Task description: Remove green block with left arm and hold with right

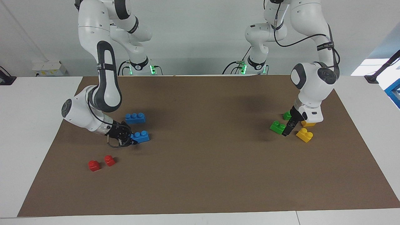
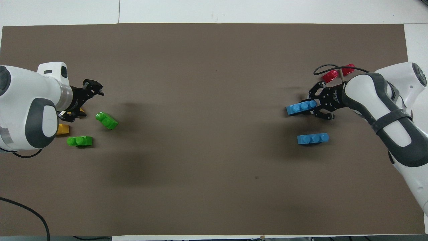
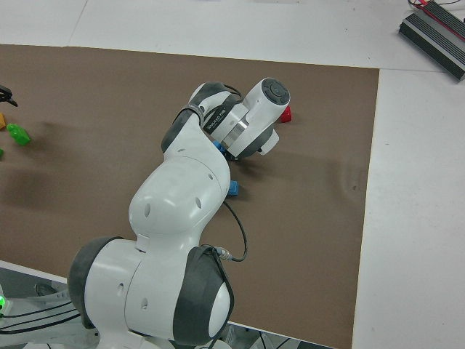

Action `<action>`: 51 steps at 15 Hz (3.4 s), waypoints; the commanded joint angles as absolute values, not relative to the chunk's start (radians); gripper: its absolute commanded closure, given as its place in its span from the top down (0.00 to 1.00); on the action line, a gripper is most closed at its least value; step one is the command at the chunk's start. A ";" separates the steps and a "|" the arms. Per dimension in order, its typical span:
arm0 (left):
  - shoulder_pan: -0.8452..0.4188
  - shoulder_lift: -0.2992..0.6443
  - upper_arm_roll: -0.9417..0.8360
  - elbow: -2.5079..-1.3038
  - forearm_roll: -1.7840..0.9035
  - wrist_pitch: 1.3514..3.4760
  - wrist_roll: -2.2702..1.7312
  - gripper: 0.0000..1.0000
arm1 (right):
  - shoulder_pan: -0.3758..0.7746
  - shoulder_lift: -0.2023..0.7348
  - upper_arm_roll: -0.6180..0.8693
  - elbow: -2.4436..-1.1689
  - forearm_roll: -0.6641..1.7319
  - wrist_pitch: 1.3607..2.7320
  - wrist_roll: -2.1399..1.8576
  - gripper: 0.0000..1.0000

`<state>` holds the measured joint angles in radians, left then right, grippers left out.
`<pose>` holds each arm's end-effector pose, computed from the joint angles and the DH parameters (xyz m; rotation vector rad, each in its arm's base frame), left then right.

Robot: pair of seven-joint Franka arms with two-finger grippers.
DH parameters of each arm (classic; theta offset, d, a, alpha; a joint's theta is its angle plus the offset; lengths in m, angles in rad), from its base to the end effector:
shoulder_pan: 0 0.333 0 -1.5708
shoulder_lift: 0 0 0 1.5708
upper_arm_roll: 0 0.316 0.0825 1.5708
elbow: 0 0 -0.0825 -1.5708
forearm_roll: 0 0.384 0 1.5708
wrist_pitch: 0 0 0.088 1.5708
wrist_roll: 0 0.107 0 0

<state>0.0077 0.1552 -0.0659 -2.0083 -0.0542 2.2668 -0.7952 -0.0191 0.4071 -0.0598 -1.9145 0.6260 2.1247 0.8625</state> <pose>0.5925 -0.0349 0.3893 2.8245 1.1461 0.1099 0.6093 -0.0203 0.2727 -2.1542 1.6845 0.4907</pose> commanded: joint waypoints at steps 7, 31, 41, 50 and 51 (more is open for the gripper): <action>0.023 0.080 -0.067 -1.741 -0.006 1.938 -0.327 1.00 | -0.025 0.414 -0.046 -1.942 0.606 2.149 0.827 0.27; 0.023 -0.066 -0.072 -1.528 0.011 1.485 0.023 1.00 | -0.066 -0.051 -0.049 -1.652 0.255 1.605 0.482 1.00; 0.023 -0.074 -0.069 -1.529 0.005 1.486 0.014 1.00 | -0.049 -0.092 -0.005 -1.582 0.081 1.464 0.134 1.00; 0.023 -0.077 -0.067 -1.531 0.003 1.494 -0.008 1.00 | -0.052 -0.083 0.029 -1.580 0.031 1.391 0.135 1.00; 0.021 -0.077 -0.069 -1.531 0.002 1.494 -0.014 1.00 | -0.052 -0.083 0.029 -1.580 0.028 1.394 0.137 1.00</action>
